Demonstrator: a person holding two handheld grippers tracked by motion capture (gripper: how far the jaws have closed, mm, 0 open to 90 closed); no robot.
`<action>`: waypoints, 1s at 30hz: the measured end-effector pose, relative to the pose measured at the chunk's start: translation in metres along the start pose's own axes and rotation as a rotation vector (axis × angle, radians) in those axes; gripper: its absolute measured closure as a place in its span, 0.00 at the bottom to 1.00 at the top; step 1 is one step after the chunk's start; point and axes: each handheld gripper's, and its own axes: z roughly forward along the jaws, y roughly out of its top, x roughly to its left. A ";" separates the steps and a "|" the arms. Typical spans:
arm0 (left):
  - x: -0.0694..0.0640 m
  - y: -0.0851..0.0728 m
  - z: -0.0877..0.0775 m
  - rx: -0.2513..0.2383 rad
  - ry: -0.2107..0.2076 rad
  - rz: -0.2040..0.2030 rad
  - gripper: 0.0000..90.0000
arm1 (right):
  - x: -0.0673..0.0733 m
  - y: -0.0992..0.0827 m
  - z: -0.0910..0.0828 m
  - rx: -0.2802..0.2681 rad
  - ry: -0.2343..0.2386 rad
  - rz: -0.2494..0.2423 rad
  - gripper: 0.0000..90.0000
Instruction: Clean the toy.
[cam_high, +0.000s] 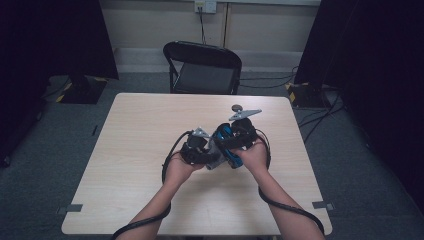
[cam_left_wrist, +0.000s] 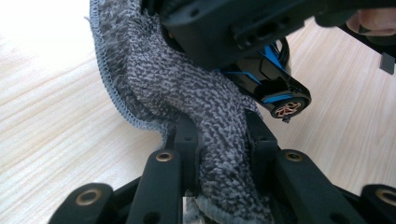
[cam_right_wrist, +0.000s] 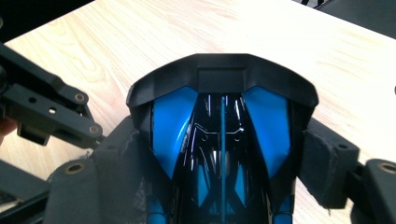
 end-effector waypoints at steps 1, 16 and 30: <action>0.000 0.000 0.000 0.003 -0.003 0.002 0.80 | 0.000 0.000 0.000 0.000 0.001 0.003 0.28; -0.009 -0.010 0.012 0.022 -0.043 0.021 0.80 | 0.000 0.008 0.003 -0.002 0.010 0.008 0.28; -0.022 -0.018 0.027 0.059 -0.076 0.046 0.80 | -0.004 0.015 0.003 -0.007 0.008 0.024 0.28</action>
